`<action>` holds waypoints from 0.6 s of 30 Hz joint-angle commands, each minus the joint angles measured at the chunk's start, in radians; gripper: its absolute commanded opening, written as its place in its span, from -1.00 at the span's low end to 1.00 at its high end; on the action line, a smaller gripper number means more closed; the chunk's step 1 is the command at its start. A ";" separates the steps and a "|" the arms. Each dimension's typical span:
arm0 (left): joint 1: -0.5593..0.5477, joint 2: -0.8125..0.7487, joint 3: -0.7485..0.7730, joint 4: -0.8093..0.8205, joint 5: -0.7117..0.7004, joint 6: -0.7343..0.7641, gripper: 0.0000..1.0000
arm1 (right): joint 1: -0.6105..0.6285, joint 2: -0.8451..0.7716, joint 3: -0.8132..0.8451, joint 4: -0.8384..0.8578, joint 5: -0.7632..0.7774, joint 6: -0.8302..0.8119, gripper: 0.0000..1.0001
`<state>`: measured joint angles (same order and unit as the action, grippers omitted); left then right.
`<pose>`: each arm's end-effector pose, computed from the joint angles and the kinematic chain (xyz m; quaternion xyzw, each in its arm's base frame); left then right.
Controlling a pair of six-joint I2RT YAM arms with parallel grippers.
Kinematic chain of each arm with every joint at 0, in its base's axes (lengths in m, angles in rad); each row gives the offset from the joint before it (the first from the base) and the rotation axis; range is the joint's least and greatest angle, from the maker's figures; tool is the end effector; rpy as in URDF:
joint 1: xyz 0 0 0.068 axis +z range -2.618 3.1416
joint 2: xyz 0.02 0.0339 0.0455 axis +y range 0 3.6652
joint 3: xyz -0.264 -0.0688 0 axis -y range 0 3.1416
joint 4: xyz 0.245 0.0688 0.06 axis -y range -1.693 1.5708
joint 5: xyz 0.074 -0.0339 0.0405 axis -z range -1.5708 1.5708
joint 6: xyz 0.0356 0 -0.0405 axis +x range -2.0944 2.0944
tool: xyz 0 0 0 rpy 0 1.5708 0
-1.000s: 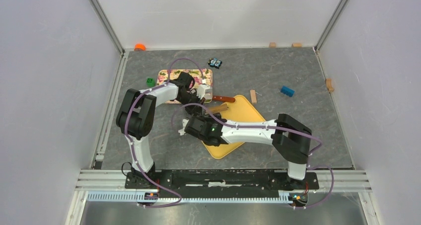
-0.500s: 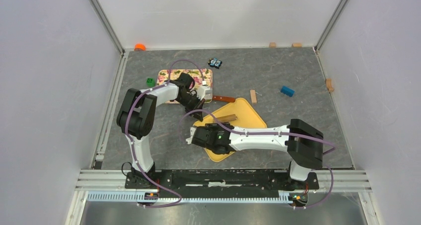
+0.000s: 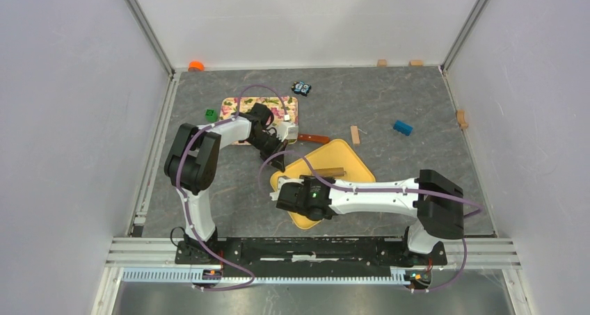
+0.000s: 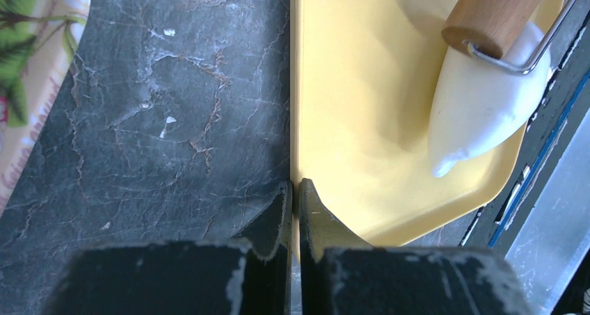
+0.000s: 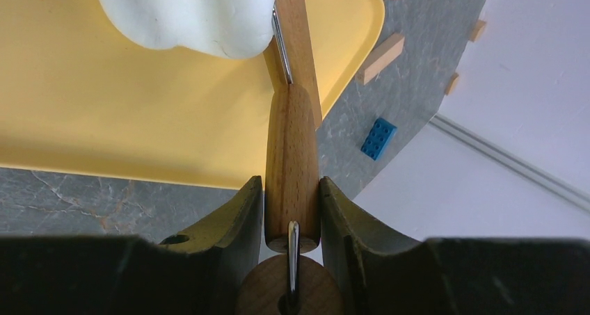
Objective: Roll out the dumpling wrappers from the dough
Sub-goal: Flatten out the dough on the work surface.
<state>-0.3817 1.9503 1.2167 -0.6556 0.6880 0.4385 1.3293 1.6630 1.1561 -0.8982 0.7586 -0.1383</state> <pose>0.3241 -0.1544 0.1394 0.4018 0.8476 -0.3333 0.0949 0.0965 0.2894 0.2114 -0.5972 0.7080 -0.2624 0.2706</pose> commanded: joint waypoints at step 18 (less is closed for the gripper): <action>0.003 0.049 -0.017 -0.029 -0.088 0.007 -0.96 | 0.024 -0.026 0.206 -0.147 0.108 -0.029 -1.00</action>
<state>-0.3817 1.9503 1.2167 -0.6559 0.6884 0.4385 1.2861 1.6615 1.3624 -1.1461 0.9188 -0.0216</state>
